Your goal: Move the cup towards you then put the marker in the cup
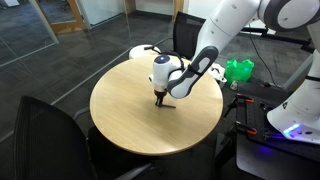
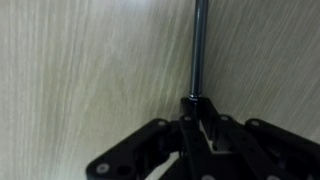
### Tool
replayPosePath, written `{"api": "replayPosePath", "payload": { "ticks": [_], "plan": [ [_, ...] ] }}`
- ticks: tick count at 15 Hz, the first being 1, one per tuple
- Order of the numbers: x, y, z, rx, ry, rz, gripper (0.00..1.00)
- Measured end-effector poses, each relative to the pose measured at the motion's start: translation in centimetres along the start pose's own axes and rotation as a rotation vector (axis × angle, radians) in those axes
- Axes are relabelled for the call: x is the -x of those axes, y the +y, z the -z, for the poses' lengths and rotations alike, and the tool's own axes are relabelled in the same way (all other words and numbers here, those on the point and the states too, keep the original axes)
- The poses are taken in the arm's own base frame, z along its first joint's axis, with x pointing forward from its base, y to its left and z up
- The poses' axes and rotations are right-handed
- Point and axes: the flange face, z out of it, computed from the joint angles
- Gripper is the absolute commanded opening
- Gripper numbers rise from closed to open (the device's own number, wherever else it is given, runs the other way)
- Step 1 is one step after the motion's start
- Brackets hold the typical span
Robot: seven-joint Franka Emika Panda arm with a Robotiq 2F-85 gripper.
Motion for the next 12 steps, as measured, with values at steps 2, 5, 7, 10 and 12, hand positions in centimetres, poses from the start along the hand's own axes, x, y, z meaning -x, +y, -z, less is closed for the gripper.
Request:
{"api": "replayPosePath", "payload": {
  "ticks": [2, 5, 7, 10, 12],
  "plan": [
    [0.0, 0.0, 0.0, 0.000, -0.002, -0.002, 0.04],
    [0.1, 0.2, 0.1, -0.005, -0.028, -0.033, 0.04],
    [-0.1, 0.8, 0.8, -0.004, -0.028, -0.078, 0.04],
    [-0.5, 2.4, 2.9, 0.010, -0.010, -0.164, 0.04],
    [-1.0, 3.7, 4.9, 0.018, 0.013, -0.223, 0.04]
  ]
}}
